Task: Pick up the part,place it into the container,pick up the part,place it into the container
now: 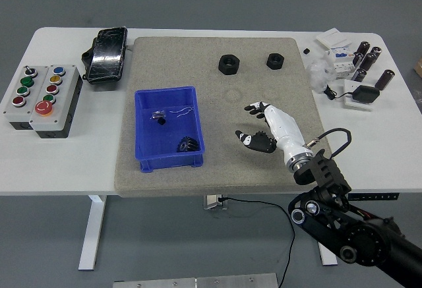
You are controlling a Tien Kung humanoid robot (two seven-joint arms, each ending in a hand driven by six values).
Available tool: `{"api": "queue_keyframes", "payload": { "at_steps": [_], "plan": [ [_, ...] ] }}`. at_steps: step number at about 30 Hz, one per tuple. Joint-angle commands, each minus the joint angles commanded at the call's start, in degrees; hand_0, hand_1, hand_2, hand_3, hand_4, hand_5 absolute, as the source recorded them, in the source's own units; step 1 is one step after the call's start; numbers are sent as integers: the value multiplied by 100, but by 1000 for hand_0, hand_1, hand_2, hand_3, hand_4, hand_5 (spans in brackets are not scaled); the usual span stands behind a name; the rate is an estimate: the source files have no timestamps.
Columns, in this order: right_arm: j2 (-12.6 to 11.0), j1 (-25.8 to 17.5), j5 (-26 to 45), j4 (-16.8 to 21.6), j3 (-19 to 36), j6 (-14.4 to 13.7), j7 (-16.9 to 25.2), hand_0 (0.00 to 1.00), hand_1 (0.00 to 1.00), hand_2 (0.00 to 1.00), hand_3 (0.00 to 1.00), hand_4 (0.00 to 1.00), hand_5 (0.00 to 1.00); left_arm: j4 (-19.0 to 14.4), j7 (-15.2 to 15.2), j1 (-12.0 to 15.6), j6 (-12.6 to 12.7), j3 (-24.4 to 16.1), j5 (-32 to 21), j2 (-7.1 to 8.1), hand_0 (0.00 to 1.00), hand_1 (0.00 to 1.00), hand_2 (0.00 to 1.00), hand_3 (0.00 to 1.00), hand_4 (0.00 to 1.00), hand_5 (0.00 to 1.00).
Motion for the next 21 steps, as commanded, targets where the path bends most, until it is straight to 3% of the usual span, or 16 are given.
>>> {"api": "queue_keyframes", "payload": {
  "at_steps": [15, 16, 21],
  "plan": [
    [-21, 107, 17, -604, -114, 168, 27, 637, 674, 714, 716, 785, 287, 0, 1, -6, 1, 5, 1, 4, 666, 630, 549, 602, 704, 360],
    [-16, 110, 17, -628, -128, 170, 29, 552, 624, 621, 664, 368, 115, 0, -2, -9, 1, 10, -5, 4, 665, 630, 549, 603, 703, 360],
    [-12, 121, -38, -670, -164, 143, 28, 552, 624, 621, 664, 368, 115, 0, -9, -13, 3, 13, -7, 5, 665, 630, 549, 603, 703, 360]
  ]
}}
